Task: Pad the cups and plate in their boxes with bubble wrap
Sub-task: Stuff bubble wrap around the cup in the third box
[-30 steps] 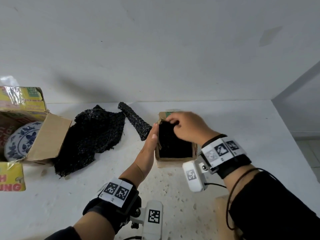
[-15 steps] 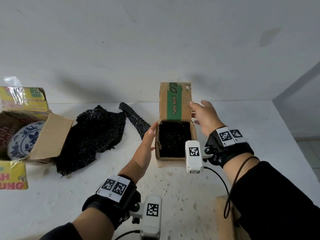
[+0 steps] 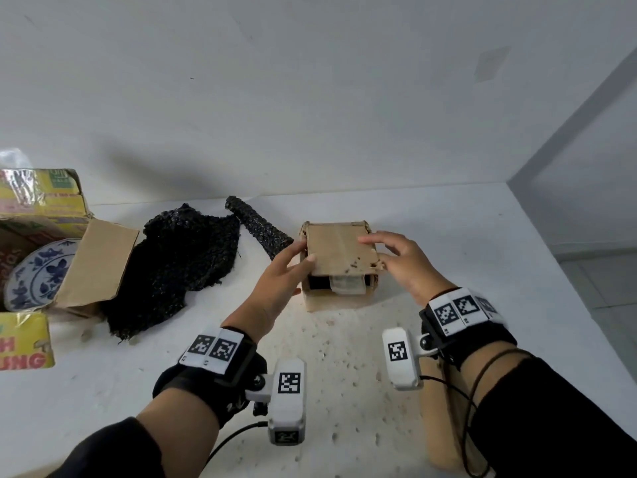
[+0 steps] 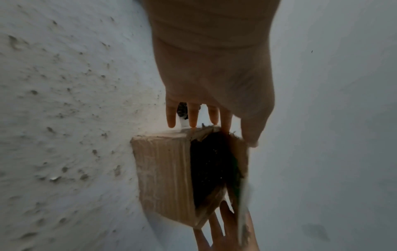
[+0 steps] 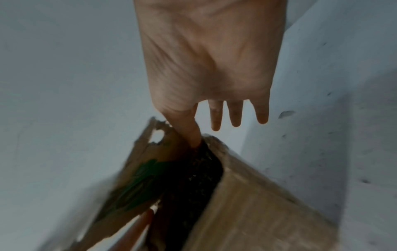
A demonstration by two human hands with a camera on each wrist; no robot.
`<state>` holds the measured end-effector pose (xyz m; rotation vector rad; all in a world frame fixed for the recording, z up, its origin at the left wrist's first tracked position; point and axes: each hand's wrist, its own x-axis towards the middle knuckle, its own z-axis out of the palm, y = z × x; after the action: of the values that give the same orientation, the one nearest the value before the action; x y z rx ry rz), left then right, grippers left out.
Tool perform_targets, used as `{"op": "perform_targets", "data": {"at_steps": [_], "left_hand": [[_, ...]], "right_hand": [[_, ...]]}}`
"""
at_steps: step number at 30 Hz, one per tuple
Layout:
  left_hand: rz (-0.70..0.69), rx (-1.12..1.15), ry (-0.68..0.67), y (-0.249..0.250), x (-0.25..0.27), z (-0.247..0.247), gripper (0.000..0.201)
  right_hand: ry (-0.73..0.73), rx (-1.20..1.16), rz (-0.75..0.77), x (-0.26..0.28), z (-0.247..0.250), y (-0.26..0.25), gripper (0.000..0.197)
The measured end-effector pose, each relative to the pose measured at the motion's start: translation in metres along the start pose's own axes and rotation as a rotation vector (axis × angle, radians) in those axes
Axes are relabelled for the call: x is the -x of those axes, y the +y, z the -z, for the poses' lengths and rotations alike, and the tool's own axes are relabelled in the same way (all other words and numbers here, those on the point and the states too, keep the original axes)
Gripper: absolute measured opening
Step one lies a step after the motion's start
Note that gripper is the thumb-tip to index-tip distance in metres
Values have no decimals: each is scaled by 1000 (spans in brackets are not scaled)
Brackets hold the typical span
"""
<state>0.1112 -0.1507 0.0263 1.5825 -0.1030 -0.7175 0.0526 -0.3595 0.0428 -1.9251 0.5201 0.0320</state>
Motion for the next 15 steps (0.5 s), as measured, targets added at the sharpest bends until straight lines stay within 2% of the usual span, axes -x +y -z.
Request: {"op": "perform_targets", "data": {"at_steps": [5,8,10,12,15], "left_hand": [[-108,-184,-18,-21,9,-3,76],[-159,-190,22,-28,6,-3,75],[-195,-216,29,-31,5,-3,75],[-208,-238,26,-33,3,-2,75],[-232,-257,28,-35,1,-1,74]], "right_hand": [[-73,61,-97,22,-10,-6,49],[-65,-3,-107,26,-20,-3,40],[-38,8,-58,26,-29,7,42],[13,104,-24,25,-39,20,64],[120,366,59,25,-57,36,99]]}}
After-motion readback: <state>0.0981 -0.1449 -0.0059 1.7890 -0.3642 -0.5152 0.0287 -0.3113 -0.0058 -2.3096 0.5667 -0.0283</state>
